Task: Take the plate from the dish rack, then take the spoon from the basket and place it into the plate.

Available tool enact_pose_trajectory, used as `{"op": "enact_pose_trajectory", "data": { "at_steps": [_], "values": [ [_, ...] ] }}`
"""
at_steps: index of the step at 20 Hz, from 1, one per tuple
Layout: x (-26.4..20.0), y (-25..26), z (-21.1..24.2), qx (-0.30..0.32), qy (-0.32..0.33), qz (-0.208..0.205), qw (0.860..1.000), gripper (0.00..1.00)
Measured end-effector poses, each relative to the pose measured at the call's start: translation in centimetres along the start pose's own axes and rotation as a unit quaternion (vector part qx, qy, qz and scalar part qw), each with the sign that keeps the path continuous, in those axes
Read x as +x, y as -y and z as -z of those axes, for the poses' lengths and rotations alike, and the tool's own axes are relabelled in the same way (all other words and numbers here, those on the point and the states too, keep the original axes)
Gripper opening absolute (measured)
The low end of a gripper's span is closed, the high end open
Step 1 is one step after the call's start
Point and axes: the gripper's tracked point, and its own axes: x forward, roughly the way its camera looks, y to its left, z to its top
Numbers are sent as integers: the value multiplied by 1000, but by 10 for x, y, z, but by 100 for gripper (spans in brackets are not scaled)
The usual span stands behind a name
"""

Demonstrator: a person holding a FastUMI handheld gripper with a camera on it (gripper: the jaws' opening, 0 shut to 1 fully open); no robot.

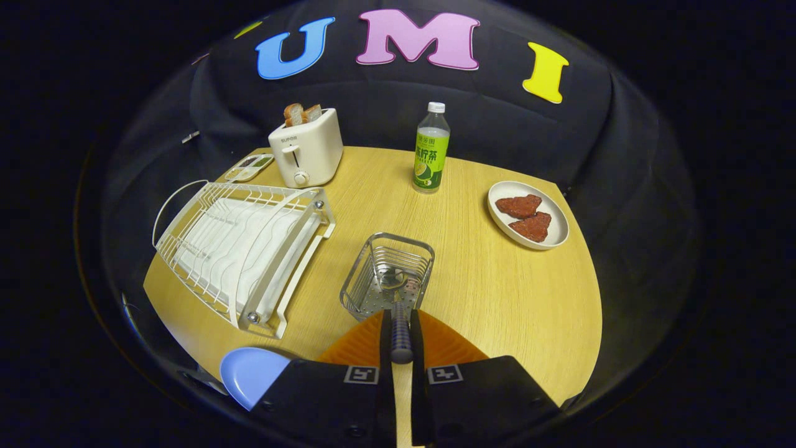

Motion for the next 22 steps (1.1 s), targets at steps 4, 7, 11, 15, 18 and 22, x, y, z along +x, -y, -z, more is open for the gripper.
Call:
{"op": "enact_pose_trajectory", "data": {
  "at_steps": [4, 7, 11, 15, 18, 22],
  "values": [
    [-30, 3, -13, -14, 22, 5, 1000, 14],
    [-61, -7, -23, -4, 42, -12, 999, 14],
    [-113, -36, -21, 7, 64, -56, 996, 14],
    [-152, -76, 19, 36, 40, -111, 992, 14],
    [-158, -95, 59, 32, 4, -132, 991, 14],
    [-137, -114, 102, 16, -30, -141, 989, 14]
  ]
}}
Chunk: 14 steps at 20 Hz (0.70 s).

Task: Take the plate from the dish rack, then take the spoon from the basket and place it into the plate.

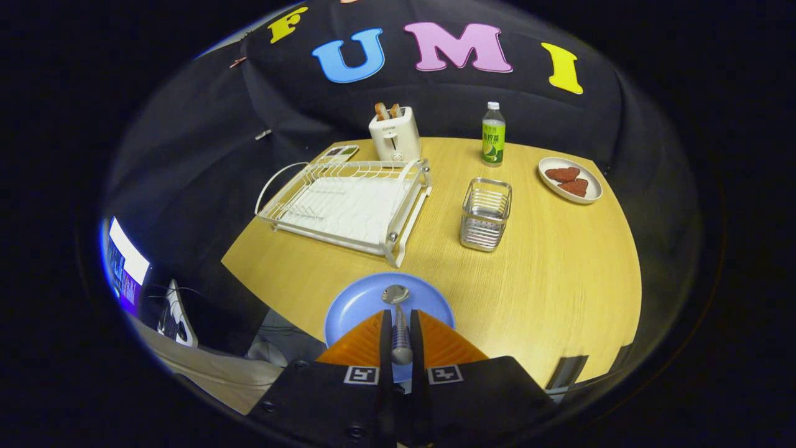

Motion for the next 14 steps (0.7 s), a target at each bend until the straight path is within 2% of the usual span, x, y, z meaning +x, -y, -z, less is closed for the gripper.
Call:
{"op": "enact_pose_trajectory", "data": {
  "at_steps": [7, 14],
  "values": [
    [44, -8, 18, -24, -2, -11, 1000, 14],
    [69, -1, 69, -45, -71, -6, 996, 14]
  ]
}}
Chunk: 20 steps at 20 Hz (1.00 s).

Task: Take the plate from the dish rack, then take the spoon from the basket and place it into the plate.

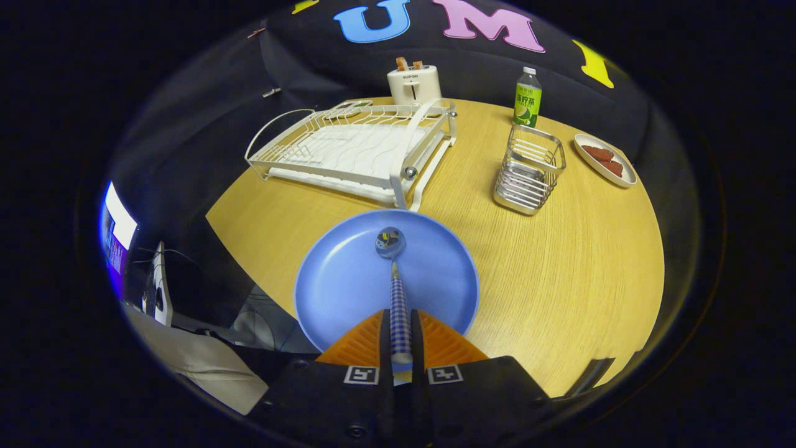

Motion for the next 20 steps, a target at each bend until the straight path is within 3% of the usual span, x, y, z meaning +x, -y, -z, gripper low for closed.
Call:
{"op": "enact_pose_trajectory", "data": {
  "at_steps": [11, 15, 16, 20],
  "values": [
    [15, 5, 26, 20, -39, 20, 999, 20],
    [13, 6, 20, 27, -33, 20, 999, 31],
    [14, 7, 20, 29, -35, 19, 999, 38],
    [15, -8, 27, 44, -52, -12, 998, 39]
  ]
}}
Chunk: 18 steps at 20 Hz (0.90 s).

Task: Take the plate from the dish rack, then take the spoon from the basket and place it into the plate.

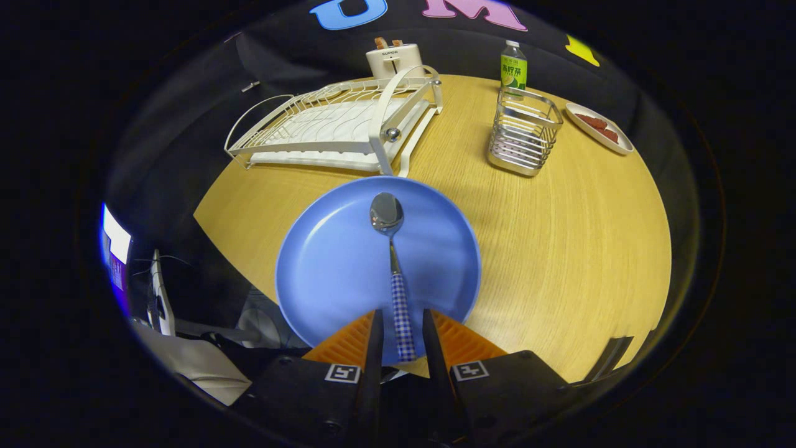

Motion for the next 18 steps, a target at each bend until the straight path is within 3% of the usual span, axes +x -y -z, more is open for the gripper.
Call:
{"op": "enact_pose_trajectory", "data": {
  "at_steps": [4, 12, 18],
  "values": [
    [1, -16, 3, 3, -9, -27, 1000, 39],
    [-17, -4, -30, 36, 36, -16, 999, 40],
    [-40, 12, -74, 52, 84, 1, 995, 75]
  ]
}}
